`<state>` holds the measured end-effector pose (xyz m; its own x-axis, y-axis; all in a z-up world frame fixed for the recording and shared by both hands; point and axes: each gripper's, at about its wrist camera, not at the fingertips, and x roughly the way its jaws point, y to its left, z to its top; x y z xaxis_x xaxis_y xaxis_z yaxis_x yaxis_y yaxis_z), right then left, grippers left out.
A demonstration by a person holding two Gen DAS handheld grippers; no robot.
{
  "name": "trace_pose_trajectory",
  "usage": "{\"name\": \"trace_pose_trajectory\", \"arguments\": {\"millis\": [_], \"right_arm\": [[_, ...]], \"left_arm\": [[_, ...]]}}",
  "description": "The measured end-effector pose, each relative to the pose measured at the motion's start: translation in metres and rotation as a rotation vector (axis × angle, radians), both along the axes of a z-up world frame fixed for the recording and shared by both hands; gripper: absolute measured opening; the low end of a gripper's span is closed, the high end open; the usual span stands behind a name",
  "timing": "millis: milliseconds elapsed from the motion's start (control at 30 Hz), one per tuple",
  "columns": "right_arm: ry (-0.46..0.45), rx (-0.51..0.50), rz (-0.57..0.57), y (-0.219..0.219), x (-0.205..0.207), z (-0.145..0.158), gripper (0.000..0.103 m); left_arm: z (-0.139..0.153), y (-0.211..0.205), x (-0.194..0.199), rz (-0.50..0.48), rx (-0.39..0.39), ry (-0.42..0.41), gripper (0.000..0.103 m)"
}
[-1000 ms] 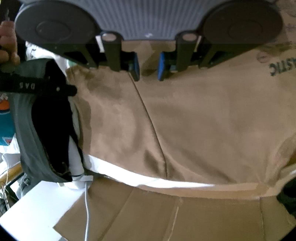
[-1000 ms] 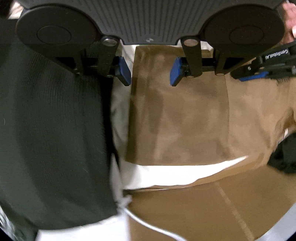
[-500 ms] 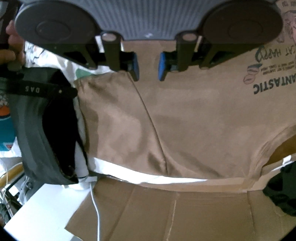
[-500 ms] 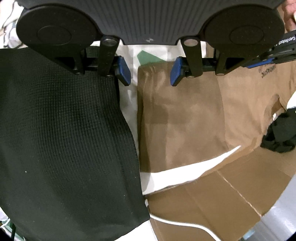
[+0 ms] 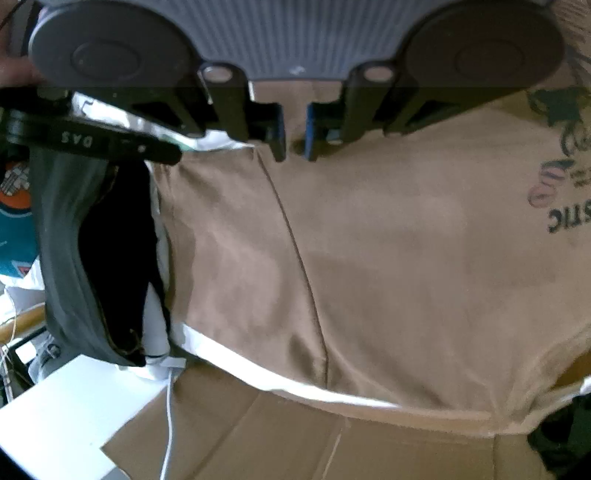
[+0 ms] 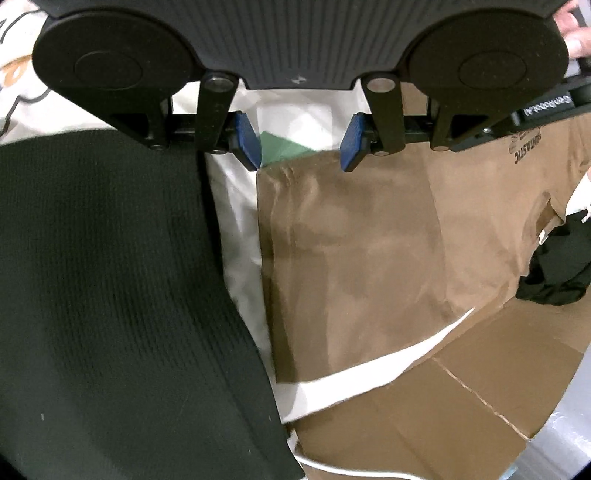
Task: Fold clothes
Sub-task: 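Move both grippers to the shirt side by the black cushion and pinch it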
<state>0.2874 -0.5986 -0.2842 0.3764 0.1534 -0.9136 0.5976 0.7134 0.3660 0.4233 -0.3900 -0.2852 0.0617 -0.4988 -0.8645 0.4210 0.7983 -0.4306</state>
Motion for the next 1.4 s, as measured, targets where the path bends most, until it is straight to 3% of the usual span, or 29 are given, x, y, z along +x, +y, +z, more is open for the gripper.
{"name": "trace_pose_trajectory", "arguments": {"millis": [167, 633, 700, 767, 833, 1233, 1400], "right_arm": [[-0.030, 0.052, -0.057, -0.003, 0.000, -0.013, 0.053], [-0.112, 0.088, -0.190, -0.011, -0.008, -0.017, 0.052], [-0.113, 0.078, -0.189, -0.012, -0.005, -0.018, 0.045], [-0.107, 0.070, -0.193, -0.015, -0.005, -0.019, 0.021], [-0.119, 0.077, -0.182, -0.018, -0.003, -0.017, 0.011], [-0.271, -0.035, -0.069, -0.019, 0.005, 0.026, 0.007], [-0.332, -0.071, 0.008, -0.001, 0.013, 0.042, 0.007]], "left_arm": [[-0.005, -0.005, 0.001, -0.004, -0.036, 0.008, 0.011], [-0.026, -0.020, 0.003, -0.021, -0.006, 0.008, 0.011], [-0.026, -0.020, 0.003, -0.021, -0.008, 0.006, 0.010], [-0.026, -0.019, 0.002, -0.015, -0.012, 0.006, 0.010], [-0.025, -0.018, 0.001, -0.014, -0.011, 0.003, 0.010], [-0.025, -0.018, -0.002, 0.017, -0.025, 0.007, 0.010], [-0.029, -0.014, 0.001, 0.045, -0.031, 0.029, 0.005]]}}
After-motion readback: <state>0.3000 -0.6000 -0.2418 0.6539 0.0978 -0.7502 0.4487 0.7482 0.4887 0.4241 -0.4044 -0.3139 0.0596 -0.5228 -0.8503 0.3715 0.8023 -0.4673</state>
